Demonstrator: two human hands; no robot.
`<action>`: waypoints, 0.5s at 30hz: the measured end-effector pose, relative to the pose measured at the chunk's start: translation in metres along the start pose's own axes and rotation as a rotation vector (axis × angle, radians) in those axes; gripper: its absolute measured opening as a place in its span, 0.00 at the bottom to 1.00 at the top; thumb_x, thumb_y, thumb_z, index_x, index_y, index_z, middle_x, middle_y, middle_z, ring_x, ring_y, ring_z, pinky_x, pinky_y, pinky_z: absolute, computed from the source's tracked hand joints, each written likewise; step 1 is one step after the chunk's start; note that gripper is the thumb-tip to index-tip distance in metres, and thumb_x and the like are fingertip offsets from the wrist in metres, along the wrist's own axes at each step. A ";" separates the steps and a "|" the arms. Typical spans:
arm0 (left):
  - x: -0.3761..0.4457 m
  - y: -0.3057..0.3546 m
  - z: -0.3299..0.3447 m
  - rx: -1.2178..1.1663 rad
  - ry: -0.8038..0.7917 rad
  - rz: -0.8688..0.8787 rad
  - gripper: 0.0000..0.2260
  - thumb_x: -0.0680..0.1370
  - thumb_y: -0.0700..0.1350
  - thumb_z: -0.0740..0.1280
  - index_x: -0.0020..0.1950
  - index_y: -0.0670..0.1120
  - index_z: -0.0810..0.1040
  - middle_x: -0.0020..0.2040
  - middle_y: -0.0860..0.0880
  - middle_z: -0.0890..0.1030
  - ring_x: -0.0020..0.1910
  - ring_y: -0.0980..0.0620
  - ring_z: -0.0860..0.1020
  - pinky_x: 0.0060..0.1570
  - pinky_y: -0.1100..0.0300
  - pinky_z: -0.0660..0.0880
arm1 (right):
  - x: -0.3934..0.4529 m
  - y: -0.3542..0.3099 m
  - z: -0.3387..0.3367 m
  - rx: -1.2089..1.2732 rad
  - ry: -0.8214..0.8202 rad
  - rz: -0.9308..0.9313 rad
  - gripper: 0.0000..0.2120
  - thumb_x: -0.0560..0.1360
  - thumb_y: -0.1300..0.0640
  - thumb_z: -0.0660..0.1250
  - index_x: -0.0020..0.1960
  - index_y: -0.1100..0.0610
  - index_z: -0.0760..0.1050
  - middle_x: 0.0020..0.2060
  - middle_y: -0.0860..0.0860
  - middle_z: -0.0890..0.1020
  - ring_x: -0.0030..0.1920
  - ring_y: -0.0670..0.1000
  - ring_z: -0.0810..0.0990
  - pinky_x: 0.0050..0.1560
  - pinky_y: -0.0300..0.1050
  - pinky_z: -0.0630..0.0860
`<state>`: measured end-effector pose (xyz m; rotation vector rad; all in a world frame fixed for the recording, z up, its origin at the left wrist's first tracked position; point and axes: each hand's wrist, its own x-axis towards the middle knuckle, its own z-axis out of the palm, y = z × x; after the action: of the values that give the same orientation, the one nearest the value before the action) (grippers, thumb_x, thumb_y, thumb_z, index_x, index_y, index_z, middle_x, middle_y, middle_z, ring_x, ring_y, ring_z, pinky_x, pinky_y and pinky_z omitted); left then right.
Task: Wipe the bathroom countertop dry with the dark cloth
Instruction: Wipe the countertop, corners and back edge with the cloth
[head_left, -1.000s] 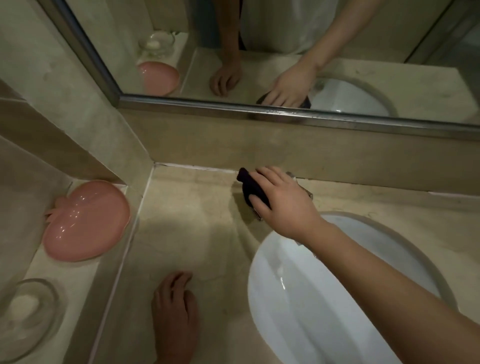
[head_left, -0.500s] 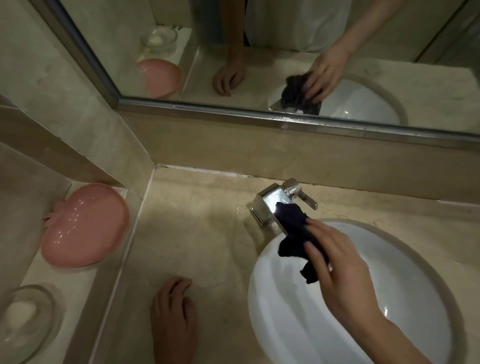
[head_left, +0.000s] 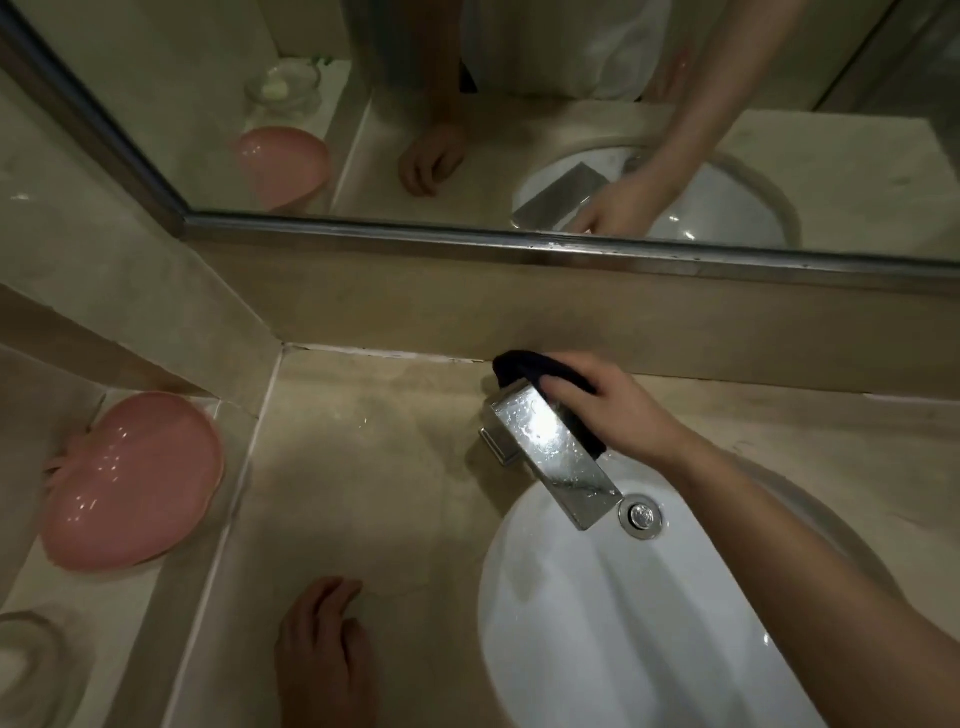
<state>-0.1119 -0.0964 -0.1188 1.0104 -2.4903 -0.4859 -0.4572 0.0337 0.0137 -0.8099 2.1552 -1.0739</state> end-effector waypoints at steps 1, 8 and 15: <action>0.001 0.000 0.001 0.003 0.003 0.008 0.18 0.71 0.43 0.58 0.49 0.38 0.85 0.52 0.36 0.81 0.50 0.42 0.74 0.51 0.49 0.69 | 0.003 -0.003 -0.004 0.108 -0.042 0.059 0.13 0.82 0.57 0.64 0.64 0.49 0.80 0.44 0.46 0.83 0.41 0.42 0.80 0.44 0.35 0.74; -0.001 -0.006 0.006 0.031 0.022 0.018 0.18 0.71 0.44 0.59 0.49 0.37 0.84 0.51 0.35 0.81 0.50 0.41 0.74 0.50 0.49 0.69 | 0.024 -0.006 -0.010 0.328 -0.170 0.302 0.09 0.80 0.50 0.63 0.53 0.46 0.82 0.42 0.46 0.85 0.42 0.46 0.81 0.39 0.36 0.74; -0.001 -0.008 0.009 0.043 0.026 0.047 0.18 0.71 0.43 0.59 0.48 0.36 0.84 0.50 0.35 0.81 0.49 0.42 0.74 0.50 0.51 0.70 | 0.001 0.007 -0.003 0.229 -0.069 0.100 0.17 0.83 0.60 0.62 0.67 0.44 0.77 0.42 0.40 0.81 0.39 0.43 0.77 0.43 0.36 0.72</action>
<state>-0.1112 -0.1000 -0.1306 0.9657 -2.5048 -0.4037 -0.4616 0.0379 0.0097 -0.6180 1.9499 -1.1967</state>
